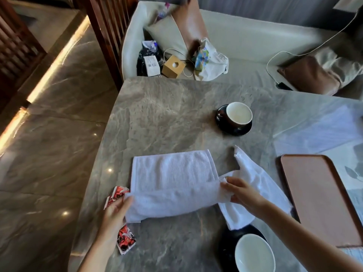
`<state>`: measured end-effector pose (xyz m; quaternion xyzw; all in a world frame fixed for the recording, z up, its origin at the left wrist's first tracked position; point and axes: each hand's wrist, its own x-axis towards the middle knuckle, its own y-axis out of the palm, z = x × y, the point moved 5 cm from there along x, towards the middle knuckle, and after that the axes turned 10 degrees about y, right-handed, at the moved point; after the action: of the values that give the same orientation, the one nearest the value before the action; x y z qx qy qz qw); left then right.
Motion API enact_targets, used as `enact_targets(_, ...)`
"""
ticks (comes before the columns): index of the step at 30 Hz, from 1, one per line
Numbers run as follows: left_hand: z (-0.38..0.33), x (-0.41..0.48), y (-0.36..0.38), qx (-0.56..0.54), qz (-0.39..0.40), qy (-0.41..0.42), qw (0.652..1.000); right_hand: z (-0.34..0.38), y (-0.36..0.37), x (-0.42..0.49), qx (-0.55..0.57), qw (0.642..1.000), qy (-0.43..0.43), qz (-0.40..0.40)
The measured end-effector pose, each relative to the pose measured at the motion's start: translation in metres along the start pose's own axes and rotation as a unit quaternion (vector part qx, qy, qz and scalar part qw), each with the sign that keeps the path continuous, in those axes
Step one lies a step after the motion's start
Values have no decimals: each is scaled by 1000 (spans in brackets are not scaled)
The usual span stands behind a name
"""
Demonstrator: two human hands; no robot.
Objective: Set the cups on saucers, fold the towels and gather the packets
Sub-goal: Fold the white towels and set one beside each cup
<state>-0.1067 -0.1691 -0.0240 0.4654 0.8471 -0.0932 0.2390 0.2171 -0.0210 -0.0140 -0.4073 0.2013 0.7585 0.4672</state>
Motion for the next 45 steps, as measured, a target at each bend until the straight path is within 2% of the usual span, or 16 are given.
enact_targets(5, -26, 37, 20, 31, -27, 52, 998, 33, -4, 20, 1, 997, -38, -71)
enact_targets(11, -33, 100, 39, 92, -64, 75, 991, 61, 0, 66, 23, 986, -65, -149)
enact_targets(16, -20, 128, 38, 106, -86, 63, 989, 63, 2, 98, -37, 977, -50, -203)
enact_targets(19, -13, 136, 31, 137, -128, 72, 980, 64, 1, 104, -69, 968, -48, -236)
enact_targets(21, -17, 129, 29, 195, -170, 132, 957, 69, 1, 98, -106, 946, -87, -294)
enact_targets(23, -28, 111, 39, 295, -204, 238, 903, 77, 9, 86, -208, 887, -187, -367)
enact_targets(24, -29, 104, 53, 344, -178, 292, 875, 80, 23, 81, -265, 856, -239, -374)
enact_targets(25, -25, 100, 71, 387, -113, 336, 851, 81, 42, 78, -315, 835, -281, -352)
enact_targets(27, 2, 96, 107, 441, 37, 370, 817, 73, 89, 78, -400, 817, -333, -247)
enact_targets(29, 32, 96, 125, 527, 100, 341, 772, 52, 127, 85, -460, 816, -325, -133)
enact_targets(31, 42, 97, 129, 620, 94, 281, 727, 36, 139, 94, -478, 815, -315, -94)
enact_targets(32, 43, 96, 129, 639, 98, 265, 716, 33, 138, 98, -484, 809, -321, -97)
enact_targets(35, 42, 95, 123, 673, 85, 286, 677, 33, 121, 108, -542, 757, -348, -110)
enact_targets(38, 33, 100, 95, 682, 6, 238, 691, 35, 78, 115, -599, 715, -331, -144)
enact_targets(41, 32, 101, 83, 696, -18, 222, 682, 36, 53, 116, -601, 715, -322, -157)
enact_targets(45, 33, 103, 88, 706, -20, 230, 669, 36, 56, 117, -593, 714, -330, -169)
